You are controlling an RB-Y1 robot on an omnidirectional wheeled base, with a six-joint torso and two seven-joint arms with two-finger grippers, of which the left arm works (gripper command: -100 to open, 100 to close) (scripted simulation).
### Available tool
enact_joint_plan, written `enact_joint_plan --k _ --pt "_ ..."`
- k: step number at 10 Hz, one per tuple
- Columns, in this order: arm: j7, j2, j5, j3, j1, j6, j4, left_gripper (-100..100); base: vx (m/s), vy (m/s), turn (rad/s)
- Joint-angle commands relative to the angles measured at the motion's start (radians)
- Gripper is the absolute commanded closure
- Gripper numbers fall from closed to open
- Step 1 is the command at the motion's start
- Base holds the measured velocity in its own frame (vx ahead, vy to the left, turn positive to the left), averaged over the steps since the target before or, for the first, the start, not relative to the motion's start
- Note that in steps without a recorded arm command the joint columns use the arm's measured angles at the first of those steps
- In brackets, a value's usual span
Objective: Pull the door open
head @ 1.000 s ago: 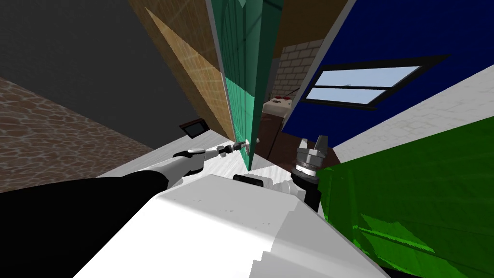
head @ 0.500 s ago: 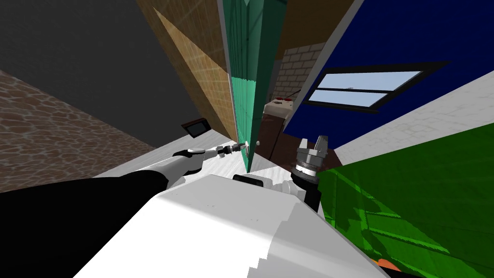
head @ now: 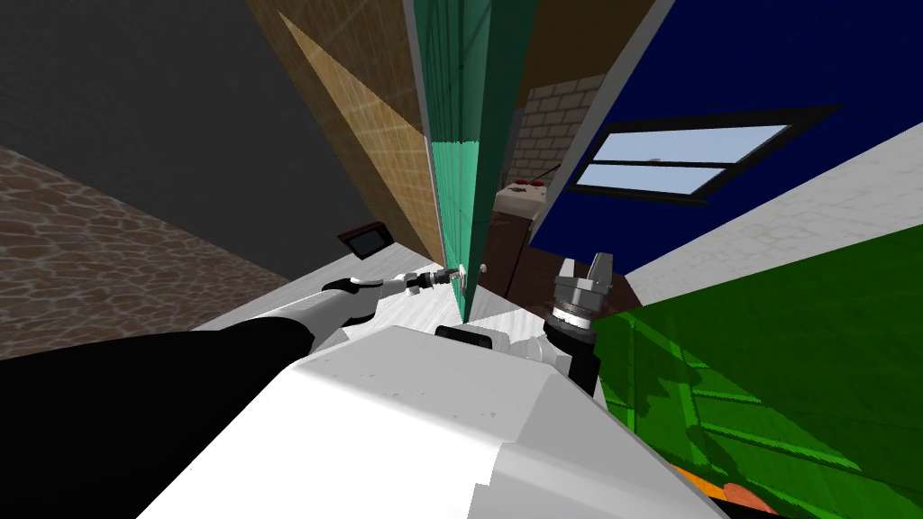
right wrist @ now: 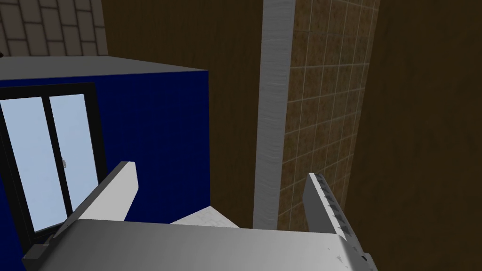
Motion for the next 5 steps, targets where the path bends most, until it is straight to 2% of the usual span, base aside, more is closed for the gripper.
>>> enact_joint_plan --k 1,5 --pt "0.002 -0.006 0.000 -0.006 -0.001 -0.006 0.008 100 -0.091 0.160 -0.166" --pt "0.009 -0.024 0.006 -0.020 -0.010 -0.016 0.034 100 -0.082 0.171 -0.104"
